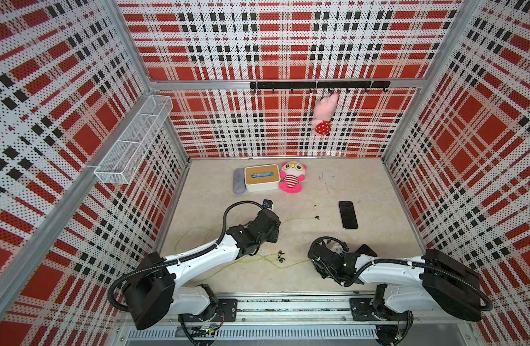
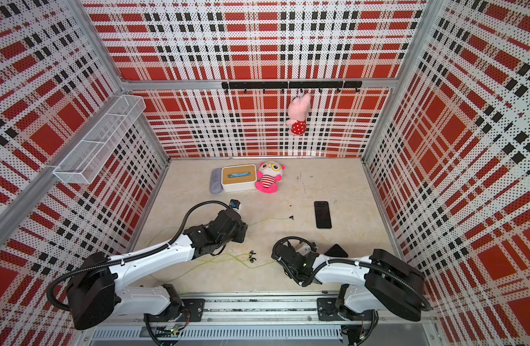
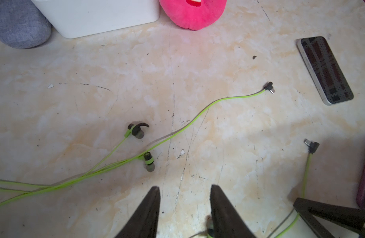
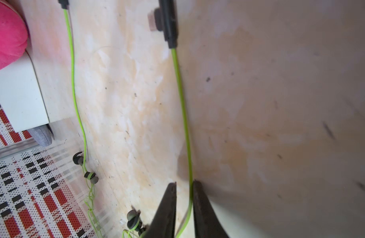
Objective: Plug wired earphones into phones
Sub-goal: Pick up the wired earphone from the center of the board.
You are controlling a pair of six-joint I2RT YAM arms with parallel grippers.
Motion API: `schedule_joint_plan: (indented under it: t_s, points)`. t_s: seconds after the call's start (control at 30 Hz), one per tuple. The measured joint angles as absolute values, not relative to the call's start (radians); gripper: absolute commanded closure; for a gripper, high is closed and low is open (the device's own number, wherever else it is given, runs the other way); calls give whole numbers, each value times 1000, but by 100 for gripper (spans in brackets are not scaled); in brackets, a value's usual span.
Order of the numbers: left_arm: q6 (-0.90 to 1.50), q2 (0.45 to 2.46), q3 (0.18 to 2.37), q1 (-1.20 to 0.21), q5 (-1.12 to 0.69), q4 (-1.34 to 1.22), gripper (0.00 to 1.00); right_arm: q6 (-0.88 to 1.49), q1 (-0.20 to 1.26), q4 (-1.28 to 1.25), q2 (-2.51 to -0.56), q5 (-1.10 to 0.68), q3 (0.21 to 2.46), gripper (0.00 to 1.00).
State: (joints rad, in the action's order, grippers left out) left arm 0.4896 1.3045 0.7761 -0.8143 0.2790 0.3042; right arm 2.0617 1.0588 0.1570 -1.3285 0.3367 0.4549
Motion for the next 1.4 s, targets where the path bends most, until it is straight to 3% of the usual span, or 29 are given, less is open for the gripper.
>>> schedule_joint_plan:
  t_s: [0.13, 0.43, 0.6, 0.73, 0.83, 1.1, 1.4]
  points:
    - [490, 1304, 774, -808, 283, 303, 56, 2061, 1058, 188, -1345, 339, 475, 100]
    - [493, 1302, 775, -805, 274, 303, 52, 2010, 1054, 262, -1346, 407, 500, 100]
    - [514, 1289, 799, -804, 205, 281, 38, 1753, 1053, 274, -1297, 503, 553, 100]
    - [545, 1244, 813, -801, 107, 193, 23, 1454, 1055, 168, -1180, 564, 550, 100]
    - [561, 1215, 827, -796, 30, 117, 18, 1223, 1062, 21, -1080, 582, 494, 100]
    - [572, 1219, 926, -811, -99, 17, 21, 793, 1066, -262, -973, 549, 393, 100]
    - [532, 1391, 1105, -924, -9, 79, 32, 629, 1075, -307, -1012, 531, 447, 100]
